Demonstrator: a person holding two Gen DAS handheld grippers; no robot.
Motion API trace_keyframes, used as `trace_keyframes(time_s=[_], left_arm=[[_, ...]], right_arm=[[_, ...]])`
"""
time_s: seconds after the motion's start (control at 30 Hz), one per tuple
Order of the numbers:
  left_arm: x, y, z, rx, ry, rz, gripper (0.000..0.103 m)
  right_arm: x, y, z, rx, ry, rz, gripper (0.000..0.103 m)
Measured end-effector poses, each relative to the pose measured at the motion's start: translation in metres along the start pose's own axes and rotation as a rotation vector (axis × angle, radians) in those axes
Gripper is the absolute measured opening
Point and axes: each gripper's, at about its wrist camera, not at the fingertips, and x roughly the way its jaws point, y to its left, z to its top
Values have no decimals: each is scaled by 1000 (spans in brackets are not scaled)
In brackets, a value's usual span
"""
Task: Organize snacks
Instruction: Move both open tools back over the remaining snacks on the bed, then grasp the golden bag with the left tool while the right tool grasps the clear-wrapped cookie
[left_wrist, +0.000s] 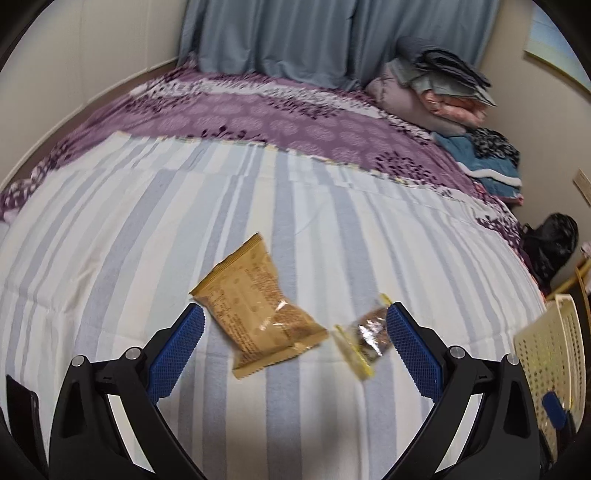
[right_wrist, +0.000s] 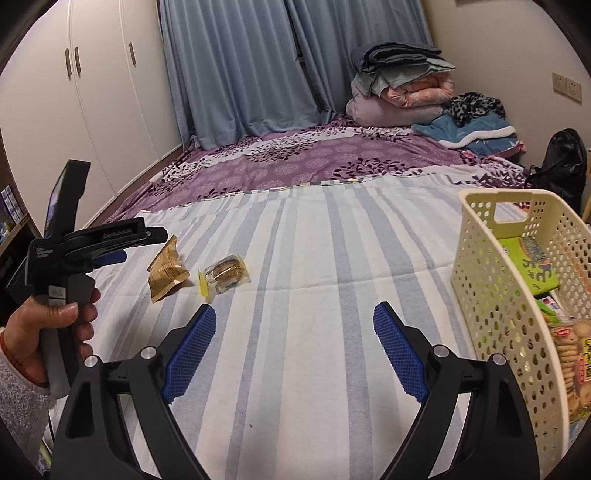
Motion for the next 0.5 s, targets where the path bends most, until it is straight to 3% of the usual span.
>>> trace_keyframes(time_s=[0.23,0.47,0.5], left_arm=[[43,24,-2,-128,78,54,100],[63,29,-2,-118,70,106,100],[64,30,-2,-115,66,112,95]], right_arm=[[17,-3,1,3,30,10,87],[32,-1,3,-3,52,14,87],[35,0,3,-7,57,15,87]])
